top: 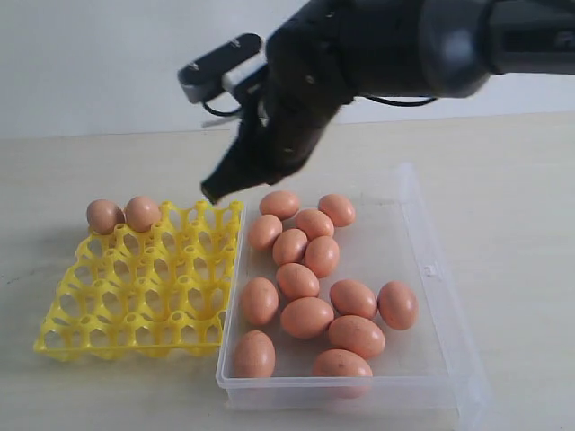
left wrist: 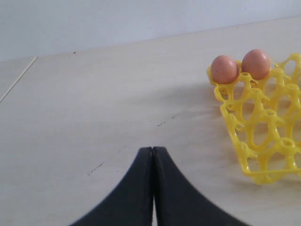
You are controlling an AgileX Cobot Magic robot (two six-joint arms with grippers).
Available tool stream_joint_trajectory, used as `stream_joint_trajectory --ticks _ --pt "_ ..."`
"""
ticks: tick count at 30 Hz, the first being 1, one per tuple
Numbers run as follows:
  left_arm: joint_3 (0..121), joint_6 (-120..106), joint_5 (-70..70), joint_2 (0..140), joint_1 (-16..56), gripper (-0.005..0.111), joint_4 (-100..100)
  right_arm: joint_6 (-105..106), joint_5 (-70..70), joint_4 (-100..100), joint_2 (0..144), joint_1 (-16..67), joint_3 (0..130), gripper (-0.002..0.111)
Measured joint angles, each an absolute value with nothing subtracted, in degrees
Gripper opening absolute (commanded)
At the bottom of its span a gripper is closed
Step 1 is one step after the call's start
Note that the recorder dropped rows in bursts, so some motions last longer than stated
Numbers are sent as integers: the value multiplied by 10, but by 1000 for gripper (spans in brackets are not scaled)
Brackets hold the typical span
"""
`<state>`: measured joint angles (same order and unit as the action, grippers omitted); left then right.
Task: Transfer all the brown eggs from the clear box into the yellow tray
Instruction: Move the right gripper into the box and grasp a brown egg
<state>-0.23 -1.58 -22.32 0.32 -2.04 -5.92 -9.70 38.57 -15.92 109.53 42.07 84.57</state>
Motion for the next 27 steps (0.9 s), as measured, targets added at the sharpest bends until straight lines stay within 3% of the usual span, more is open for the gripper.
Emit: stream_joint_trajectory --ticks 8,20,27 --pt "-2 -16 -223 3 -20 0 -59 -114 400 -135 974 363 658 3" --pt "-2 -16 -223 3 -20 0 -59 -55 398 35 939 326 566 44" --pt "-2 -16 -223 3 -20 0 -59 -119 399 11 950 308 563 52"
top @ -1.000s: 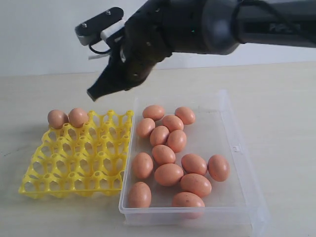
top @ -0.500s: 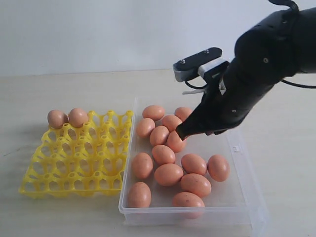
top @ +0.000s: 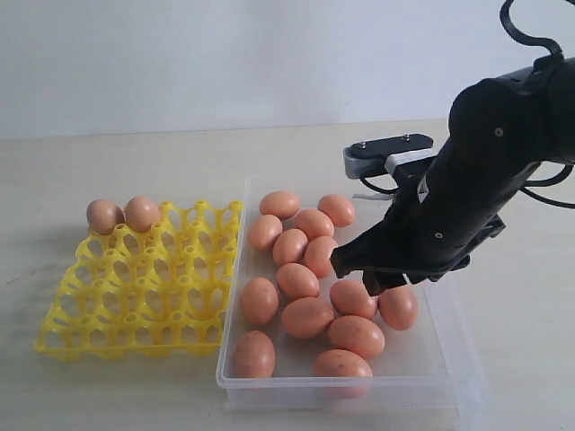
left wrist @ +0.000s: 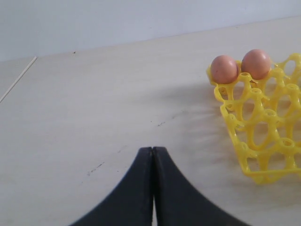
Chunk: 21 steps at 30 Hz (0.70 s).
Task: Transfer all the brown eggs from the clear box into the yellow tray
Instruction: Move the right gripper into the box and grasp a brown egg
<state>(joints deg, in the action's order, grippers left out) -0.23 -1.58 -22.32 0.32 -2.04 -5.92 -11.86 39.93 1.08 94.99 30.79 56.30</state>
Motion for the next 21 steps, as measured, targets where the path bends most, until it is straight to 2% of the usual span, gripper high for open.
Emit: stream_joint_trajectory --ticks 21 --pt "-2 -16 -223 3 -20 0 -59 -174 361 -58 1060 300 582 51"
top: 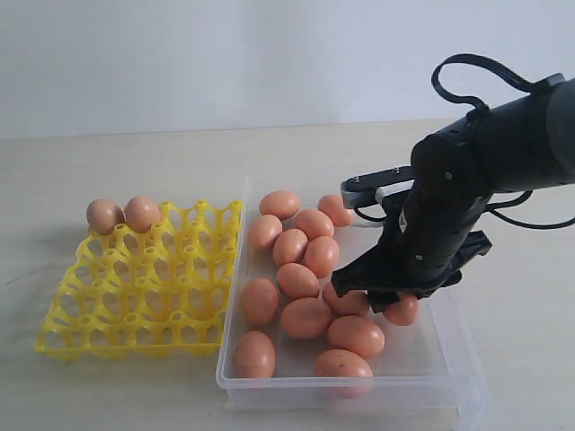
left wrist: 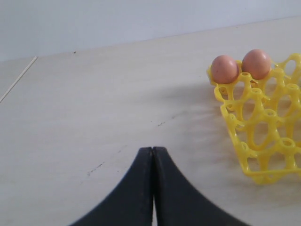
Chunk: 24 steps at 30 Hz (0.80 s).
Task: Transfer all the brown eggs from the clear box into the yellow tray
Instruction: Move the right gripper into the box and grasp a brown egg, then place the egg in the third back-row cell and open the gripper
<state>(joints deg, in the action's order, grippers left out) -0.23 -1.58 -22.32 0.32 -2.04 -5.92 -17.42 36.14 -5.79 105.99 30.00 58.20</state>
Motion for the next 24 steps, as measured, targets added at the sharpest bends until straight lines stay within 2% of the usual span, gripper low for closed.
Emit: stream_joint_trajectory --ticks 2,7,8,13,16,18,21,24 --pt "-2 -16 -223 3 -20 0 -59 -175 366 -59 1074 300 599 46" --pt "-2 -16 -223 3 -20 0 -59 -175 420 -68 1098 300 639 5" --pt "-2 -16 -223 3 -20 0 -59 -173 432 -70 1099 300 644 0" --pt "-2 -16 -223 3 -20 0 -59 -150 467 -76 1099 300 655 0" --pt "-2 -16 -223 3 -20 0 -59 -136 421 -79 1079 300 655 0" --pt "-2 -16 -223 3 -20 0 -59 -116 341 -67 1056 300 655 0" --pt "-2 -16 -223 3 -20 0 -59 -36 118 -11 1032 314 659 0" --pt "-2 -16 -223 3 -20 0 -59 0 -18 6 1048 339 659 0"
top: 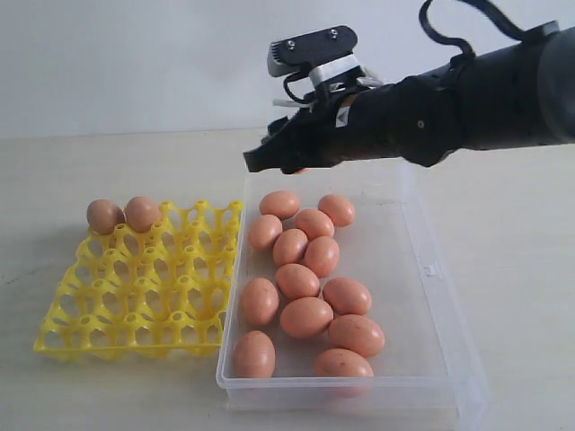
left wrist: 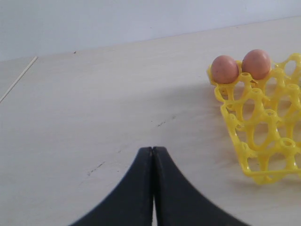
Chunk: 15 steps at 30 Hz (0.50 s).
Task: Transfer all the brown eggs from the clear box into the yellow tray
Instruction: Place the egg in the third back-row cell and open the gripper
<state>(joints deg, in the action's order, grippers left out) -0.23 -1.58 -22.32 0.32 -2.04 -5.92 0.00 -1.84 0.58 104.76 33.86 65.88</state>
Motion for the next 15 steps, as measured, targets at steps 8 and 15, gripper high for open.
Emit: stream_joint_trajectory --ticks 8,15 --pt "-2 -16 -223 3 -20 0 -59 -207 -218 -200 1209 392 768 0" --pt "-2 -16 -223 3 -20 0 -59 -349 -244 -281 1313 392 856 0"
